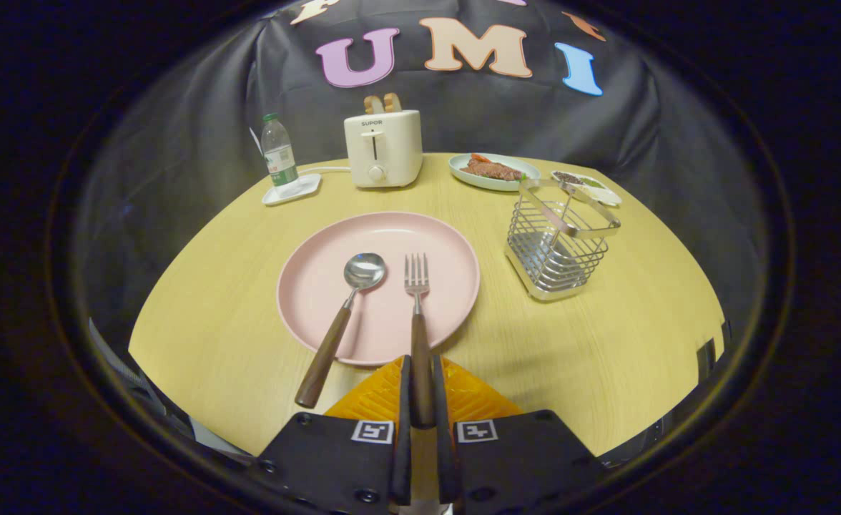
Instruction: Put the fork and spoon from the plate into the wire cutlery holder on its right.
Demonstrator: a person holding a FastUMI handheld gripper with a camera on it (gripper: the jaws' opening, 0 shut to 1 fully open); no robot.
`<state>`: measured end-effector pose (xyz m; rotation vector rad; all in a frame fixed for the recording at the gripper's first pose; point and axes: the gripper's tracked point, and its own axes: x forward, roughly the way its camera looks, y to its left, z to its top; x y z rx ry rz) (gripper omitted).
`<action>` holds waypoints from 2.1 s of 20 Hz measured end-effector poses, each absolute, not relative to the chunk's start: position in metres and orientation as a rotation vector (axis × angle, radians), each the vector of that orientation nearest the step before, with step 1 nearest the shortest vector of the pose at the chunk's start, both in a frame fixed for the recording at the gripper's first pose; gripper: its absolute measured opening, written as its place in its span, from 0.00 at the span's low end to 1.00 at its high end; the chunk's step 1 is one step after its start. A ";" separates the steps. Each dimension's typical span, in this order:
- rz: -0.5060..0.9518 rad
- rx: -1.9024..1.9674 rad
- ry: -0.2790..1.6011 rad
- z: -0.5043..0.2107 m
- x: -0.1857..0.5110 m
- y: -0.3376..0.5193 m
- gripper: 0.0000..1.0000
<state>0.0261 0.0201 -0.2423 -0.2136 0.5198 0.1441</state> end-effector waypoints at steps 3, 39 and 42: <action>0.129 -0.270 0.521 -0.239 0.026 0.018 0.13; 0.141 -0.323 0.971 -0.095 0.070 -0.105 0.07; 0.136 -0.301 1.014 -0.103 0.083 -0.102 0.08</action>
